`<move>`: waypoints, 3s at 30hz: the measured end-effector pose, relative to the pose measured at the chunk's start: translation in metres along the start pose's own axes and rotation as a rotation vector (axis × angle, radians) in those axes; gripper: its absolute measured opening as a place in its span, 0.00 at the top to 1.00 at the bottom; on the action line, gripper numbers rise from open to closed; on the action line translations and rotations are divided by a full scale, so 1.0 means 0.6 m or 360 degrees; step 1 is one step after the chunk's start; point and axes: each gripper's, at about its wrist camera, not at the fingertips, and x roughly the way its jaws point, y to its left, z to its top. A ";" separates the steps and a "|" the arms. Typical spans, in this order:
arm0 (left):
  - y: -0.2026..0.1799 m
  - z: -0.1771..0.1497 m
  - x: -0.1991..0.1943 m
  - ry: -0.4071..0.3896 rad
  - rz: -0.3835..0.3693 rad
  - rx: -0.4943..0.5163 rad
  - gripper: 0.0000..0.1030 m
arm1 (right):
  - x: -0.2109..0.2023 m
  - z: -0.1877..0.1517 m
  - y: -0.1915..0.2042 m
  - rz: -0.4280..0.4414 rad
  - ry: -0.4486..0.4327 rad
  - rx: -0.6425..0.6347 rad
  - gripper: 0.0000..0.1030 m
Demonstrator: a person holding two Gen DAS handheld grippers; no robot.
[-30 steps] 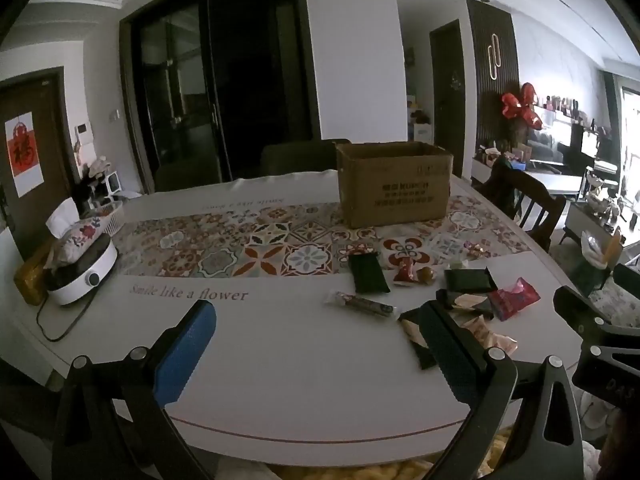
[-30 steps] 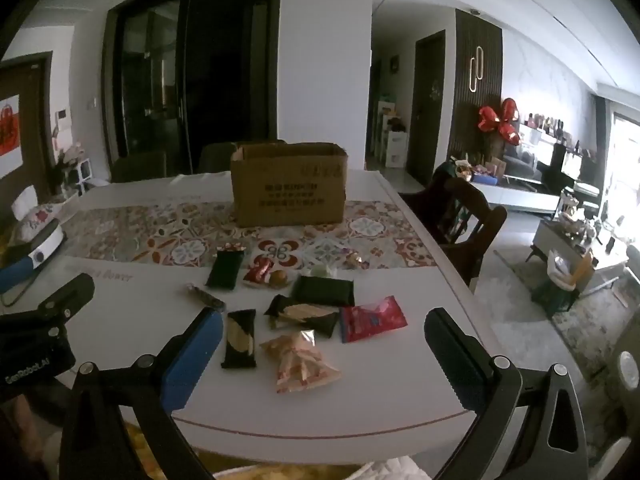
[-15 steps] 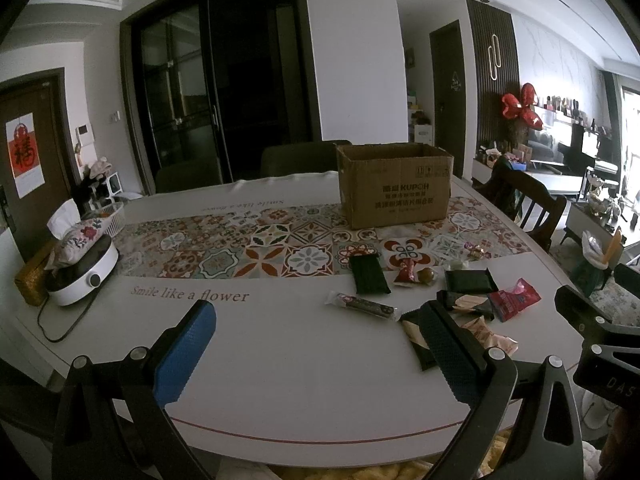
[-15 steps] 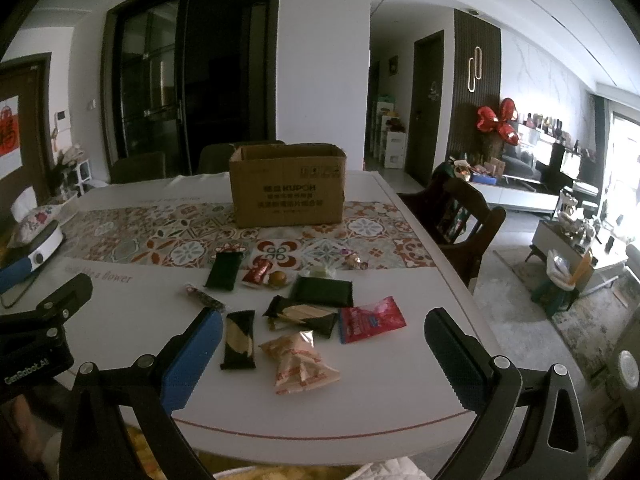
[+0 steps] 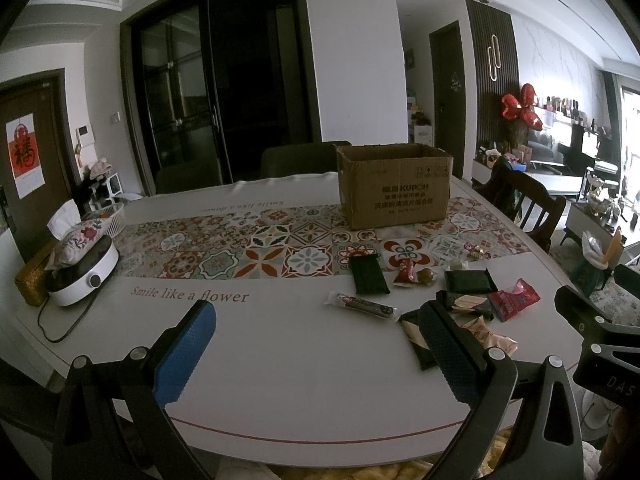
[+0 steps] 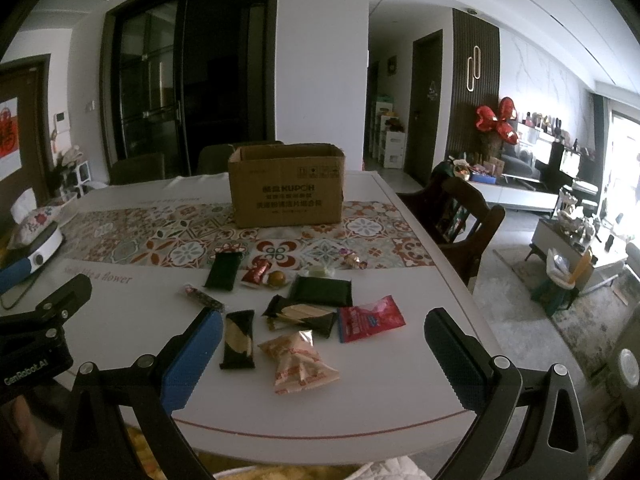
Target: Organize snacks
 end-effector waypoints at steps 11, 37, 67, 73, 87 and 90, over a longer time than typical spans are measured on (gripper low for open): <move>0.000 0.001 -0.001 -0.0002 0.0000 0.0001 0.00 | -0.001 0.000 -0.001 0.0000 -0.0003 0.0000 0.01; 0.000 0.000 -0.002 -0.0006 0.0000 0.0001 0.00 | 0.005 -0.008 0.005 -0.0001 -0.0005 0.0002 0.01; -0.027 0.048 0.149 0.0066 -0.0087 0.0071 0.00 | 0.154 0.036 0.006 0.0100 0.0170 -0.0024 0.01; -0.037 0.072 0.201 0.0103 -0.0116 0.0047 0.00 | 0.203 0.062 -0.003 0.0093 0.0177 0.0003 0.01; -0.056 0.090 0.336 0.0327 -0.0130 -0.0058 0.07 | 0.345 0.090 -0.016 0.0098 0.0353 0.0092 0.06; -0.062 0.082 0.376 0.0408 -0.0139 -0.0059 0.08 | 0.379 0.085 -0.019 0.0096 0.0422 0.0111 0.08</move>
